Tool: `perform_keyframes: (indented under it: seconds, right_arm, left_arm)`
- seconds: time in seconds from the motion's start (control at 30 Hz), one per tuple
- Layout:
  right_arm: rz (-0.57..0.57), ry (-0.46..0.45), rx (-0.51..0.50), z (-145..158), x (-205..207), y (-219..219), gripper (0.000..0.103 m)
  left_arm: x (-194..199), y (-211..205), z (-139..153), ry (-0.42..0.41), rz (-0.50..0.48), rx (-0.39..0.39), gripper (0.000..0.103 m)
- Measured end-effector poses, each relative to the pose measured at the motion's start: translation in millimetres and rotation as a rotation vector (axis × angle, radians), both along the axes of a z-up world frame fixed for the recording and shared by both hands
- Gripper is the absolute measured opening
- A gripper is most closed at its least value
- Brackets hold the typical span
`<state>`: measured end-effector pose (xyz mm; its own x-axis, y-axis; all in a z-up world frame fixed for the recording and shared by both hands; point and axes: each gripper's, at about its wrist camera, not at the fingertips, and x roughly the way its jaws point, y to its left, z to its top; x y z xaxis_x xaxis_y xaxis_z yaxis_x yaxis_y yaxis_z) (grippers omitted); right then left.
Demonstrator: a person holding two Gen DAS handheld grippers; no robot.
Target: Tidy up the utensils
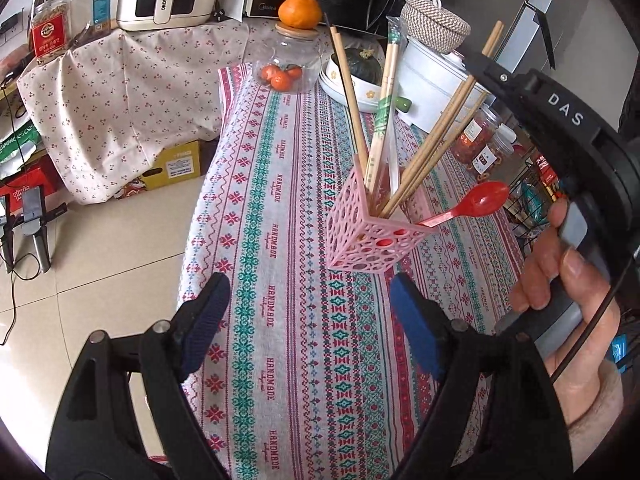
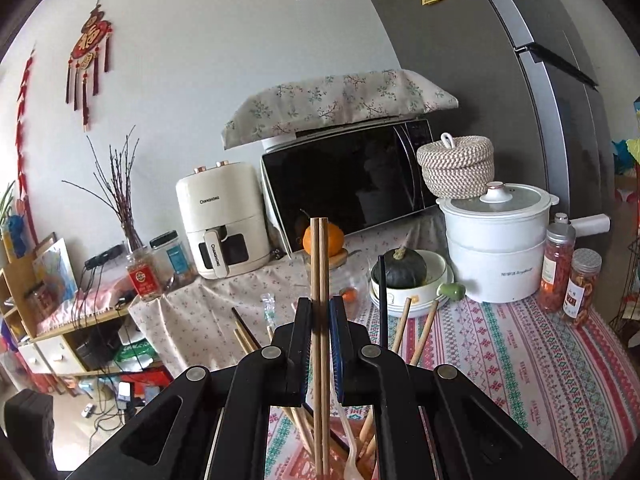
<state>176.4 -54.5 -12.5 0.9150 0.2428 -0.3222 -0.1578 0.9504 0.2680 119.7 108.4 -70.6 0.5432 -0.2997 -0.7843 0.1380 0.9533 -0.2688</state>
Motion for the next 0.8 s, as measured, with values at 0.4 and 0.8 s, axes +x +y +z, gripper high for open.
perform_keyframes:
  seconds: [0.4,0.8]
  right_arm:
    - [-0.020,0.018,-0.067,27,-30,-34,0.076]
    - [-0.122,0.151,-0.251,45,-115,-92,0.103]
  left_arm:
    - [-7,-13,5,-0.059,0.037,0.101,0.097]
    - [-53,-44,41,-0.149,0.163,0.199,0.102]
